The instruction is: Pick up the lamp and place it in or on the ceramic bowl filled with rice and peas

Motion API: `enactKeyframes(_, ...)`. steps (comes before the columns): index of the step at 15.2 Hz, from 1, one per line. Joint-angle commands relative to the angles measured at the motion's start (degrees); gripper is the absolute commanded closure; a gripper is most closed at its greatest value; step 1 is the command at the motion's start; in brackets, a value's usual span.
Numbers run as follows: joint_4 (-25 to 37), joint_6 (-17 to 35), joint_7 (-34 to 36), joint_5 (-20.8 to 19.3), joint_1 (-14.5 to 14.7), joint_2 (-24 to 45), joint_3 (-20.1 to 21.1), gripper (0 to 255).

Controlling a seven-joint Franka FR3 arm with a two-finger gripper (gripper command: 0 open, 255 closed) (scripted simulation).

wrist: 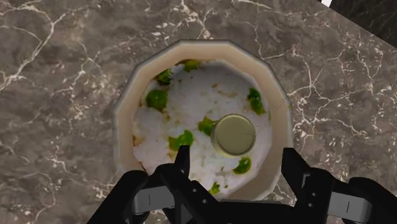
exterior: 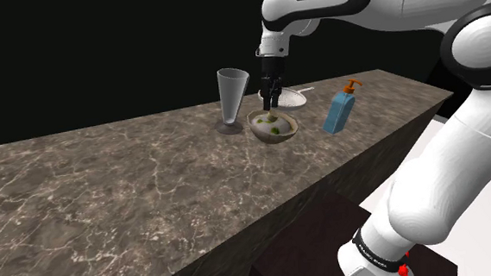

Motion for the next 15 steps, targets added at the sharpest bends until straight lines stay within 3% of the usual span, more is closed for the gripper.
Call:
enactKeyframes(1,0.0,0.0,0.0,0.0,0.0,0.0,0.0,0)
enactKeyframes(4,0.0,0.0,0.0,0.0,0.0,0.0,0.0,0)
enactKeyframes(8,10.2,-7.5,-0.2,0.2,-0.5,2.8,-0.6,0)
enactKeyframes(15,10.2,-7.5,-0.2,0.2,-0.5,2.8,-0.6,0)
